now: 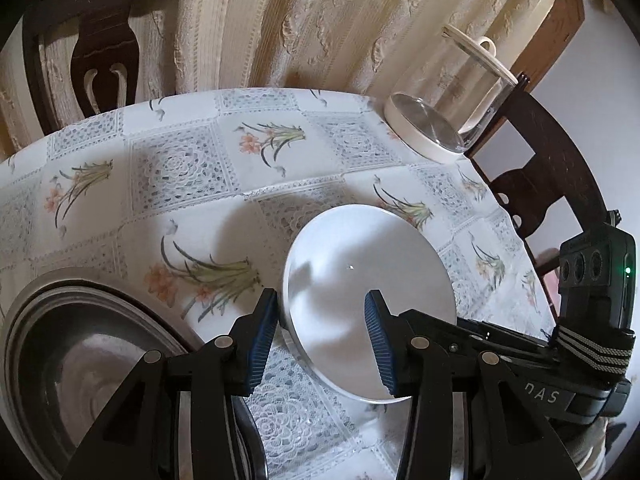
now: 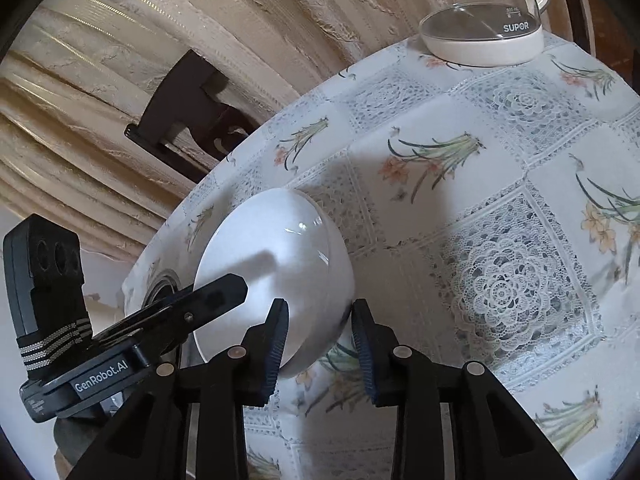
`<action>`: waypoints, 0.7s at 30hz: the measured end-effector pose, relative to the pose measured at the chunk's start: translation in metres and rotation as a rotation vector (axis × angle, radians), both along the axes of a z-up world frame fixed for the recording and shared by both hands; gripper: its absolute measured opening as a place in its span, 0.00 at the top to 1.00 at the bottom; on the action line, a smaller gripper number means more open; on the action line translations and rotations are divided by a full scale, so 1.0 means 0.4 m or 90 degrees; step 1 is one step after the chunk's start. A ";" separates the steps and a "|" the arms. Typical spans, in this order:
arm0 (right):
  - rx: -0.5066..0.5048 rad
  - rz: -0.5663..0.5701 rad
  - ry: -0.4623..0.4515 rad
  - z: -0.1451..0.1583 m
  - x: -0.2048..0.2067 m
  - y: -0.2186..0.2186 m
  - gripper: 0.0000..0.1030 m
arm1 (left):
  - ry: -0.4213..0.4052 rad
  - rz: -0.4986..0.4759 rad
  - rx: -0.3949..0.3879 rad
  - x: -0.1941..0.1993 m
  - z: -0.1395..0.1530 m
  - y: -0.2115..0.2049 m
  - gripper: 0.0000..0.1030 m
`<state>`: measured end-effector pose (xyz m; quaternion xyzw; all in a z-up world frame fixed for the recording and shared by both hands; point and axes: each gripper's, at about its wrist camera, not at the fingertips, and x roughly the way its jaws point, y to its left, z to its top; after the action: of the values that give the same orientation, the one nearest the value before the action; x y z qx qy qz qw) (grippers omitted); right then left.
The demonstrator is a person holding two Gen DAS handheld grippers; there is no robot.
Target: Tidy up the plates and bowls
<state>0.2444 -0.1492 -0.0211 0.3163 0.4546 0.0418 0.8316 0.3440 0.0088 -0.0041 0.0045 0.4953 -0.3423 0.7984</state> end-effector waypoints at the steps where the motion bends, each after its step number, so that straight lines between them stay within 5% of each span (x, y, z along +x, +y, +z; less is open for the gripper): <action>1: 0.005 -0.002 0.003 0.001 0.001 -0.002 0.67 | 0.001 0.001 0.000 -0.001 0.000 0.000 0.56; 9: 0.031 -0.014 -0.004 0.044 -0.020 -0.018 0.67 | -0.005 0.004 -0.004 -0.022 0.016 0.005 0.56; 21: 0.041 0.032 -0.044 0.126 -0.005 0.061 0.67 | -0.056 0.022 -0.053 -0.068 0.139 0.112 0.56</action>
<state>0.2425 -0.1250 0.0291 0.3298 0.4314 0.0879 0.8351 0.3169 0.0538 0.0516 -0.0226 0.4450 -0.3480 0.8249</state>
